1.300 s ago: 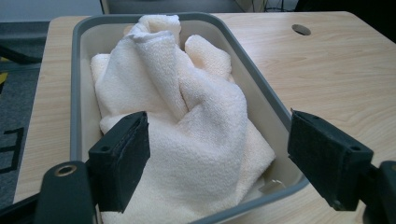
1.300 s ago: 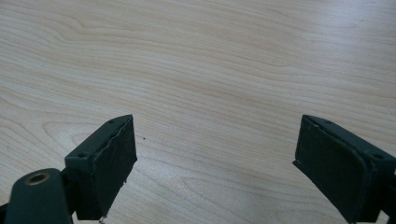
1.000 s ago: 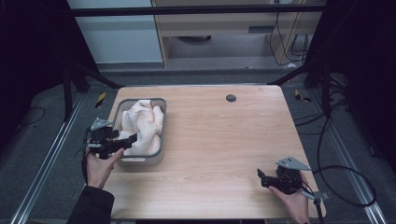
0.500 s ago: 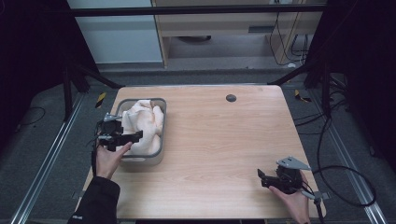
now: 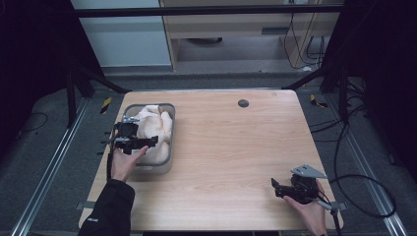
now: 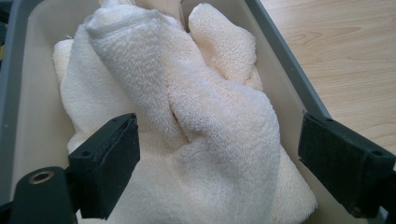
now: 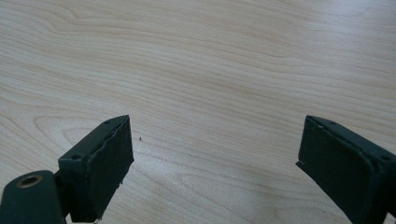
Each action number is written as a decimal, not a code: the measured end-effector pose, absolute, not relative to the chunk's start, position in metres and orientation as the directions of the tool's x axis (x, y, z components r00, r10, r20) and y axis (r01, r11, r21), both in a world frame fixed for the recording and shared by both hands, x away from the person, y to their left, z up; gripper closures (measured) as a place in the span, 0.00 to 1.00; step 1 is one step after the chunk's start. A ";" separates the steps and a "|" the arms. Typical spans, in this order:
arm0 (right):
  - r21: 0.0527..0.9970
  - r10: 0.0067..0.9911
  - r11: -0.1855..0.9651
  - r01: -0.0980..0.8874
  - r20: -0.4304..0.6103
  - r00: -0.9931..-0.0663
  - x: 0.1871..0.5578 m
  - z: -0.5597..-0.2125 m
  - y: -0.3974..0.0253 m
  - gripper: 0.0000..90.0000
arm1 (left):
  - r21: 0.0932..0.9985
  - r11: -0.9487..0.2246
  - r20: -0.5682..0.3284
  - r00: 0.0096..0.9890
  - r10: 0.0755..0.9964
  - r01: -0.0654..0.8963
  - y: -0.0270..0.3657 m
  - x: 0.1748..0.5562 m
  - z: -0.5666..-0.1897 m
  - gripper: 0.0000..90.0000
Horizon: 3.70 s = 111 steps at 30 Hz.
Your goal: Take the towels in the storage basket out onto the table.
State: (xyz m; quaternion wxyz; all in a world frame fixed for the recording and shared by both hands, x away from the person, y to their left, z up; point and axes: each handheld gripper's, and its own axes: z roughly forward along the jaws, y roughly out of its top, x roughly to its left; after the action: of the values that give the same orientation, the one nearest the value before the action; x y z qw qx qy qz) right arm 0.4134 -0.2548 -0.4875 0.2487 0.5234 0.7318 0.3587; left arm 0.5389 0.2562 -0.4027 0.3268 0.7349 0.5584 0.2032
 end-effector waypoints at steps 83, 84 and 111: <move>0.754 0.938 0.219 0.619 0.012 -0.346 0.415 -0.491 -0.254 0.07 | 0.771 -0.141 -0.074 0.307 0.949 0.620 0.272 0.513 -0.362 0.80; 0.754 0.938 0.219 0.619 0.012 -0.346 0.415 -0.491 -0.254 0.07 | 0.775 -0.140 -0.073 0.308 0.949 0.616 0.272 0.512 -0.359 0.80; 0.752 0.938 0.221 0.621 0.010 -0.346 0.416 -0.491 -0.254 0.07 | 0.842 -0.192 -0.015 0.378 0.926 0.505 0.264 0.492 -0.285 0.81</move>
State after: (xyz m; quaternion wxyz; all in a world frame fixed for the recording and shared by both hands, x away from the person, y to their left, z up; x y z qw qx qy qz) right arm 0.4156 -0.2541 -0.4908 0.2324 0.5223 0.7461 0.3413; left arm 0.4919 0.2636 -0.2845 0.4019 0.7262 0.4924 0.2620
